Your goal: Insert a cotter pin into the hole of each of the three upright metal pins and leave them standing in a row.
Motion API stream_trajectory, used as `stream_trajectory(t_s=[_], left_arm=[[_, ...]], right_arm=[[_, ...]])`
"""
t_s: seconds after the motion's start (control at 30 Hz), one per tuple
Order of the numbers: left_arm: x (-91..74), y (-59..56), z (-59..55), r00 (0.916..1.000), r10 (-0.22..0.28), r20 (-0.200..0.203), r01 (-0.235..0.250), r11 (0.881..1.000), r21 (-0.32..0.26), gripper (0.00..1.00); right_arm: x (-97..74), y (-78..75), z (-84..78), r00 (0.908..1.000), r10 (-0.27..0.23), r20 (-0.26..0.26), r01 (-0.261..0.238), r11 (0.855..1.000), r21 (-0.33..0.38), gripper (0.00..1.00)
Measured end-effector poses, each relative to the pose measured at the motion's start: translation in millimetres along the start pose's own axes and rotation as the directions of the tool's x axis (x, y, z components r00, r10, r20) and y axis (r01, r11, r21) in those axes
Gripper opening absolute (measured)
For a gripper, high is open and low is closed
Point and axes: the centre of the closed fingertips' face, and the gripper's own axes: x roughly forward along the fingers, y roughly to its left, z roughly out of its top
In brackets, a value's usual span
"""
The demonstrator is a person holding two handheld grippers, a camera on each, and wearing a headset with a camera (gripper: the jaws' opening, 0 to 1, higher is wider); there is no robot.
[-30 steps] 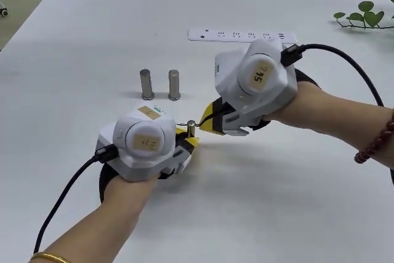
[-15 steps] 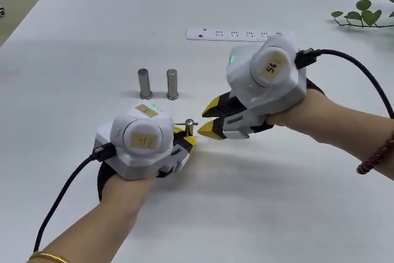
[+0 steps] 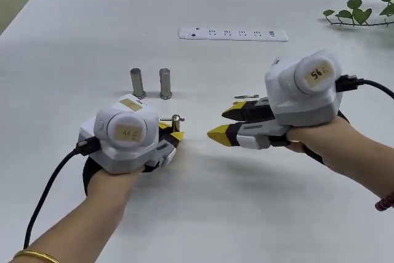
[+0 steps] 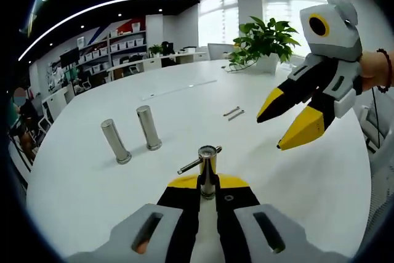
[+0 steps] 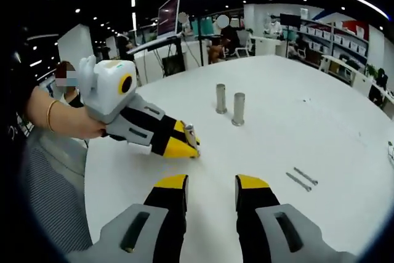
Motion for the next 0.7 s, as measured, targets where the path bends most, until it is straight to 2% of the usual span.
stream_trajectory(t_s=[0.1,0.23,0.5,0.7], left_arm=[[0.5,8.2,2.9,1.0,0.005,0.002,-0.005,1.0,0.005,0.05],[-0.2,17.3,4.3,0.9999,0.011,0.002,-0.011,1.0,0.006,0.05],[1.5,28.3,3.3,0.9999,0.013,-0.004,-0.013,1.0,0.006,0.05],[3.0,31.4,4.8,1.0,0.006,0.003,-0.006,1.0,-0.004,0.05]], right_arm=[[-2.6,0.2,-7.8,1.0,0.0,-0.004,0.0,0.999,0.037,0.26],[-4.9,-2.3,-8.5,0.9999,-0.01,0.012,0.009,0.998,0.062,0.26],[-7.2,-6.0,-0.4,0.9979,-0.027,0.058,0.023,0.997,0.075,0.29],[-6.4,-7.5,-2.0,0.9978,-0.033,0.057,0.028,0.996,0.084,0.29]])
